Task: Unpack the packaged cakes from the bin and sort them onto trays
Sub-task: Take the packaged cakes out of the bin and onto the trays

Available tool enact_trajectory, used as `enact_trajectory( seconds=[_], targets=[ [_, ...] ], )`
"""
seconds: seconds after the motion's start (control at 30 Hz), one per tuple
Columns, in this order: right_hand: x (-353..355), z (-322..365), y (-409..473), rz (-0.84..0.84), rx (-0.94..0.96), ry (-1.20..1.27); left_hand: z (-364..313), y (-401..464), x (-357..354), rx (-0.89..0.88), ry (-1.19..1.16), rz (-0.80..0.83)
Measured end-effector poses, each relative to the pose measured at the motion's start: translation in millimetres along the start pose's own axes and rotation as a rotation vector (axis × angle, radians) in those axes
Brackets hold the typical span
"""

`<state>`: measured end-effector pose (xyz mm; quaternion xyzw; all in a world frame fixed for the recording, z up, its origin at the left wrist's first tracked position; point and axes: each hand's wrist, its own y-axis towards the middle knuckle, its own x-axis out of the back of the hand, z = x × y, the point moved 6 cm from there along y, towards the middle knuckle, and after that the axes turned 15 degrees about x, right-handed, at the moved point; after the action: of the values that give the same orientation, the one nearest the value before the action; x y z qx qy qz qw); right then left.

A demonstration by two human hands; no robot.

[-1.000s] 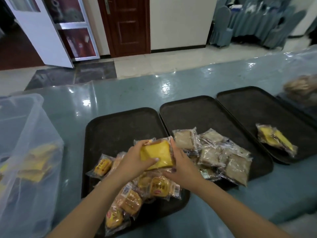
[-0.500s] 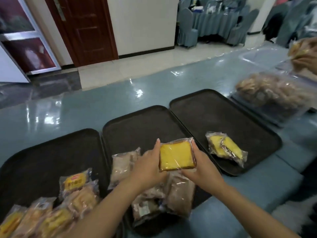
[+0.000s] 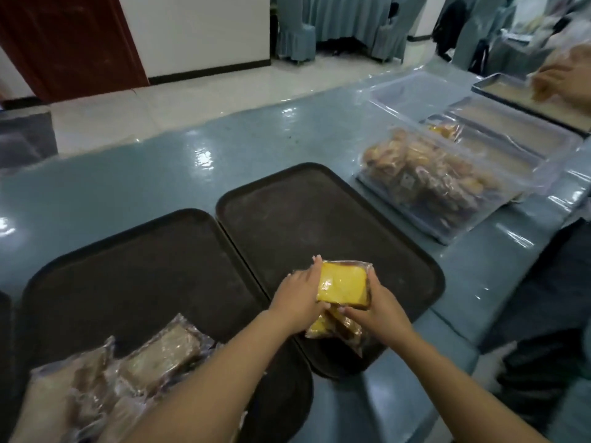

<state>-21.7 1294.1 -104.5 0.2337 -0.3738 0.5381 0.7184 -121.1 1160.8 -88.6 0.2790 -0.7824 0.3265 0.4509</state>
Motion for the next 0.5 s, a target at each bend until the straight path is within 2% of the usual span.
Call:
enact_trajectory(
  seconds=[0.27, 0.4, 0.5],
  targets=[
    [-17, -54, 30, 0.073, -0.137, 0.009, 7, 54, -50, 0.080, 0.173, 0.110],
    [-22, -55, 30, 0.075, -0.091, -0.018, 14, 57, -48, 0.073, 0.215, 0.114],
    [-11, -30, 27, 0.085, 0.012, -0.114, 13, 47, -23, 0.036, 0.243, 0.040]
  ],
)
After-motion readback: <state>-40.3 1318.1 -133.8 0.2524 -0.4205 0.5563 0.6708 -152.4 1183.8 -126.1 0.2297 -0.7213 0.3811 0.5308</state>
